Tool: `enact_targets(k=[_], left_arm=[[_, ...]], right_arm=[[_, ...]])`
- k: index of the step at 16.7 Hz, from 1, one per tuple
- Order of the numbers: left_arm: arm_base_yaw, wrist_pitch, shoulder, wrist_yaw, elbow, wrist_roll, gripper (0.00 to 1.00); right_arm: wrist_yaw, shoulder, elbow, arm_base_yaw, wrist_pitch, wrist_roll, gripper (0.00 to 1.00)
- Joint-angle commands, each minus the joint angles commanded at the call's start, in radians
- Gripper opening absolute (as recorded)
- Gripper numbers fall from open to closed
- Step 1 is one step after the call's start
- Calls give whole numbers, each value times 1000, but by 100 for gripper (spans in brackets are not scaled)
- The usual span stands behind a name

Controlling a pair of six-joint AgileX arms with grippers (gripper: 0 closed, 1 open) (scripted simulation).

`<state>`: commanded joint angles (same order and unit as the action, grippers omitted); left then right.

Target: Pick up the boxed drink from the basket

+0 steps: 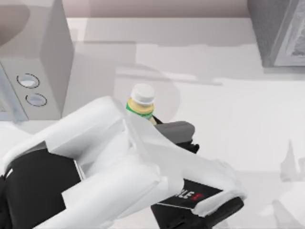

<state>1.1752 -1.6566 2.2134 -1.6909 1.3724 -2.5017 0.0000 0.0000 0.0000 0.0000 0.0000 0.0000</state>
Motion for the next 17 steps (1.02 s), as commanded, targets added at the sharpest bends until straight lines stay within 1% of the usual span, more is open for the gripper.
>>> enact_targets(k=[5, 17], left_arm=[[-1, -5, 1, 0, 1, -5, 0], [-1, -5, 1, 0, 1, -5, 90]], right_arm=[[0, 0, 0, 0, 0, 0, 100], [0, 0, 0, 0, 0, 0, 100]])
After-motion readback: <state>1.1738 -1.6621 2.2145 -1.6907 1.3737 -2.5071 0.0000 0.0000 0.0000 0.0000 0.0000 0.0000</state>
